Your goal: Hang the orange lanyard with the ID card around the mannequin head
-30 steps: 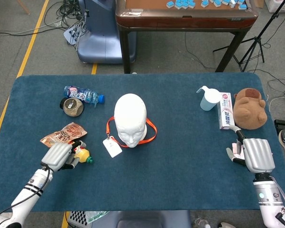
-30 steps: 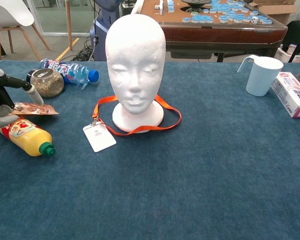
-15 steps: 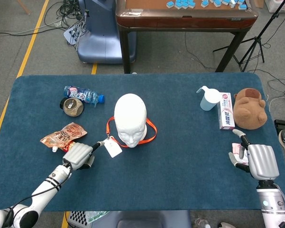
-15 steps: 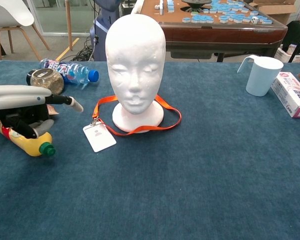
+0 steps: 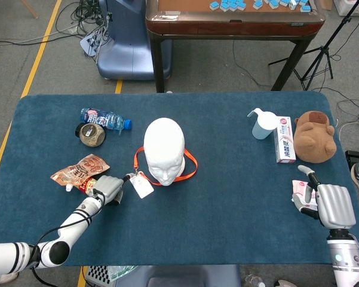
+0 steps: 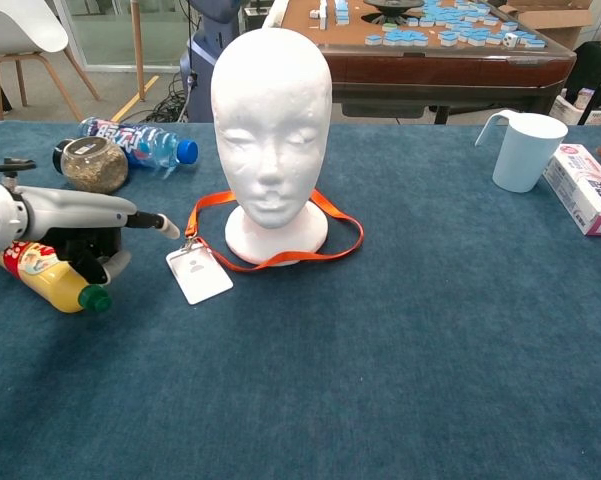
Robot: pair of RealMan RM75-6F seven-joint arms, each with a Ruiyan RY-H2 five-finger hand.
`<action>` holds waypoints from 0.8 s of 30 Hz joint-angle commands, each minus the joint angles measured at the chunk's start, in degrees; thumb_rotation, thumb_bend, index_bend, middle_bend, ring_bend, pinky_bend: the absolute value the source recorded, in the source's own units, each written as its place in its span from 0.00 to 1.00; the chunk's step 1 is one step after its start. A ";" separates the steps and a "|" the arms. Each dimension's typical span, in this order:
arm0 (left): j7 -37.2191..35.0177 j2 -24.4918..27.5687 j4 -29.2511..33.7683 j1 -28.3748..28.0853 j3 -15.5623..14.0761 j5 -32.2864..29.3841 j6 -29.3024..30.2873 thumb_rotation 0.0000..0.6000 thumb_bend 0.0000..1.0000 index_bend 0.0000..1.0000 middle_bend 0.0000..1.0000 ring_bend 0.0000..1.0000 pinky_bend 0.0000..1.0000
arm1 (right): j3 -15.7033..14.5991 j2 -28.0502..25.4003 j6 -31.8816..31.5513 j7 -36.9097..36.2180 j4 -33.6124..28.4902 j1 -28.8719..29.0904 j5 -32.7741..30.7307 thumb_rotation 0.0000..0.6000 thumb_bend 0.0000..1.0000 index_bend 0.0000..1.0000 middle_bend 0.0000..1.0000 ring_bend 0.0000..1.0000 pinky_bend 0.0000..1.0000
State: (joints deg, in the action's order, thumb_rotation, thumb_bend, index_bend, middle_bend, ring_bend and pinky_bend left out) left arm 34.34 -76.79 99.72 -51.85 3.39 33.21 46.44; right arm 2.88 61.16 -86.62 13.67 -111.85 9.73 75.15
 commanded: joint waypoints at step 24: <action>7.02 -6.08 -2.87 -9.65 -4.54 -13.68 2.37 1.00 0.70 0.04 0.90 0.92 0.98 | 1.64 0.01 1.09 -2.96 1.62 -2.60 -0.30 1.00 0.33 0.22 0.70 0.72 0.86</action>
State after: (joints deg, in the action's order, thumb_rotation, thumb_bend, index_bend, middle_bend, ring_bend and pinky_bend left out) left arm 41.22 -82.89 96.00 -61.33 -0.75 18.74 48.56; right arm 4.48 61.15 -85.58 10.77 -110.26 7.16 74.90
